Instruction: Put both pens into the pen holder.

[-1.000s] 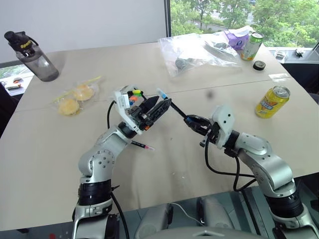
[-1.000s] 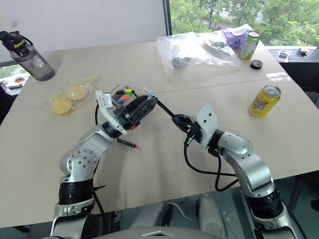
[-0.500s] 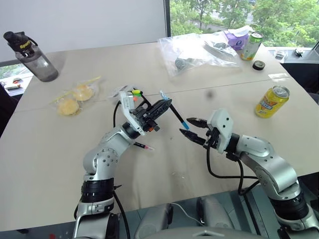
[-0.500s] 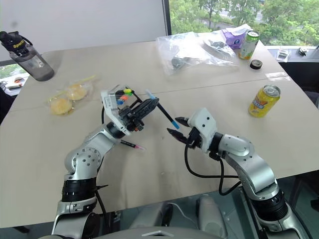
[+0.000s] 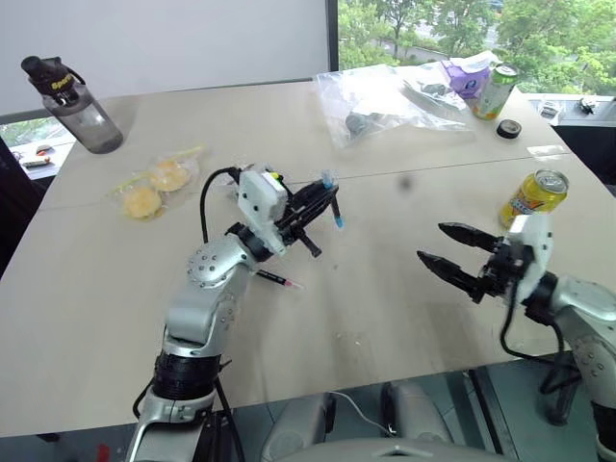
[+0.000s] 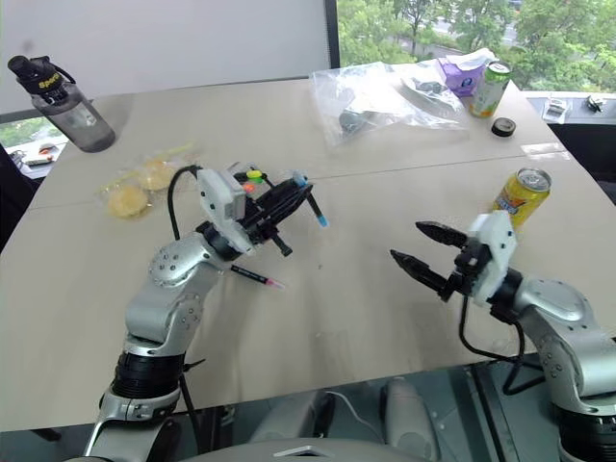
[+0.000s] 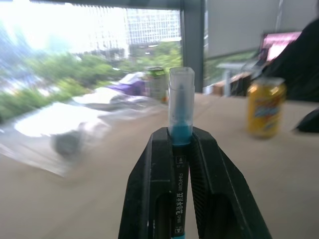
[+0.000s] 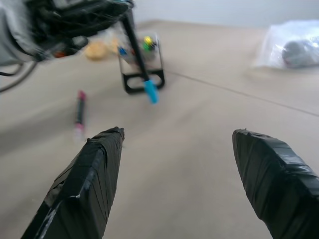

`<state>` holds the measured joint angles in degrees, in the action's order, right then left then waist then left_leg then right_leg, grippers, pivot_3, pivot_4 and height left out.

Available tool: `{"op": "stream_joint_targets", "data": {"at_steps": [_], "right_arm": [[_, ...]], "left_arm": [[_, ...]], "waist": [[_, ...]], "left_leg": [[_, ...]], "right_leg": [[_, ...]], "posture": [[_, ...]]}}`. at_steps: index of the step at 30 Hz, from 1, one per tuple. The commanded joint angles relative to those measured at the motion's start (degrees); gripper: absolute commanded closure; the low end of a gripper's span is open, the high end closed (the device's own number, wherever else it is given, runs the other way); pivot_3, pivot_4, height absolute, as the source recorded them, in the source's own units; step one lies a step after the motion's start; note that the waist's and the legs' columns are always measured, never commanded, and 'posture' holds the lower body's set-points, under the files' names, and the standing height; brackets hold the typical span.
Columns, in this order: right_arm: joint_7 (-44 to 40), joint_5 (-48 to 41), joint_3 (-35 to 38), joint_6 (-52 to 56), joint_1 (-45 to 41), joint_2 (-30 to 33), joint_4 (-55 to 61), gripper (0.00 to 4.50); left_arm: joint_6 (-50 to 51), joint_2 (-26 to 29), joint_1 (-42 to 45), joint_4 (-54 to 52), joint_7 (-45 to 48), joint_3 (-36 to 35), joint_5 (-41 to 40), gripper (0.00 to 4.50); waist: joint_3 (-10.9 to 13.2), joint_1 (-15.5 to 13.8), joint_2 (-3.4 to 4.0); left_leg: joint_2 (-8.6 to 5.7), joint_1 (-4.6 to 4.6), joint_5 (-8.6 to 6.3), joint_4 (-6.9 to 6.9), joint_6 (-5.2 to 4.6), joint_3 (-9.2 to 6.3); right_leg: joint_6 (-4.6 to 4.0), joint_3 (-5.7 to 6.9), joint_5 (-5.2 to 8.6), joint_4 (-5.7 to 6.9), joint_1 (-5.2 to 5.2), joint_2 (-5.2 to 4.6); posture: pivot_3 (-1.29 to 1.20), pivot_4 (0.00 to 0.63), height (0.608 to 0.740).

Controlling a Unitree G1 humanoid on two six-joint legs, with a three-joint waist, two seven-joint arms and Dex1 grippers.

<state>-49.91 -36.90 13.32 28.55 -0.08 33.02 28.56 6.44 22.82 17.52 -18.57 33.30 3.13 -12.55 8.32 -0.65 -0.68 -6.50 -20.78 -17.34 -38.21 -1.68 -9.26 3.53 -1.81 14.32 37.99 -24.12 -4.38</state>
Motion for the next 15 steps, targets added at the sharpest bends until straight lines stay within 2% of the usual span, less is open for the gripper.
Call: {"op": "stream_joint_targets", "data": {"at_steps": [1, 4, 8, 15], "right_arm": [[-4.05, -4.47, 3.37, -1.45, 0.43, 1.58, -0.65, 0.78], [-5.24, -6.42, 3.87, -1.67, -0.50, 1.75, -2.01, 0.78], [-6.19, -7.07, 3.14, -2.22, -3.25, 1.80, -4.13, 0.78], [-6.61, -6.79, 2.14, -3.09, -4.63, 1.71, -4.70, 0.78]], "left_arm": [[-16.67, 6.38, 0.08, -0.06, -6.13, 0.89, 19.98, 4.50], [-24.61, 9.39, 0.62, 1.57, -11.84, 0.60, 29.65, 4.50], [-28.51, 10.54, 0.03, 3.24, -17.43, 1.40, 39.30, 4.50], [-28.85, 8.89, -2.29, 6.71, -20.53, 0.90, 40.42, 4.50]], "waist": [[0.00, -0.02, 0.00], [0.00, -0.30, 0.00], [0.00, -0.35, 0.00], [0.00, -0.31, 0.00]], "left_leg": [[0.02, 0.02, 0.00, 0.00, 0.00, 0.03], [0.03, 0.03, 0.00, -0.01, -0.01, 0.04], [0.01, -0.01, -0.02, -0.04, -0.03, 0.04], [0.01, -0.05, -0.02, -0.03, -0.03, -0.01]], "right_leg": [[0.00, -0.02, 0.00, 0.00, 0.00, 0.01], [-0.01, -0.05, -0.03, -0.02, 0.04, 0.03], [0.06, -0.02, -0.07, -0.06, 0.04, 0.00], [0.06, 0.07, -0.07, -0.05, 0.02, 0.00]], "posture": [[0.00, 0.150, 0.740], [0.00, 0.150, 0.740], [0.00, 0.150, 0.740], [0.00, 0.150, 0.740]]}}
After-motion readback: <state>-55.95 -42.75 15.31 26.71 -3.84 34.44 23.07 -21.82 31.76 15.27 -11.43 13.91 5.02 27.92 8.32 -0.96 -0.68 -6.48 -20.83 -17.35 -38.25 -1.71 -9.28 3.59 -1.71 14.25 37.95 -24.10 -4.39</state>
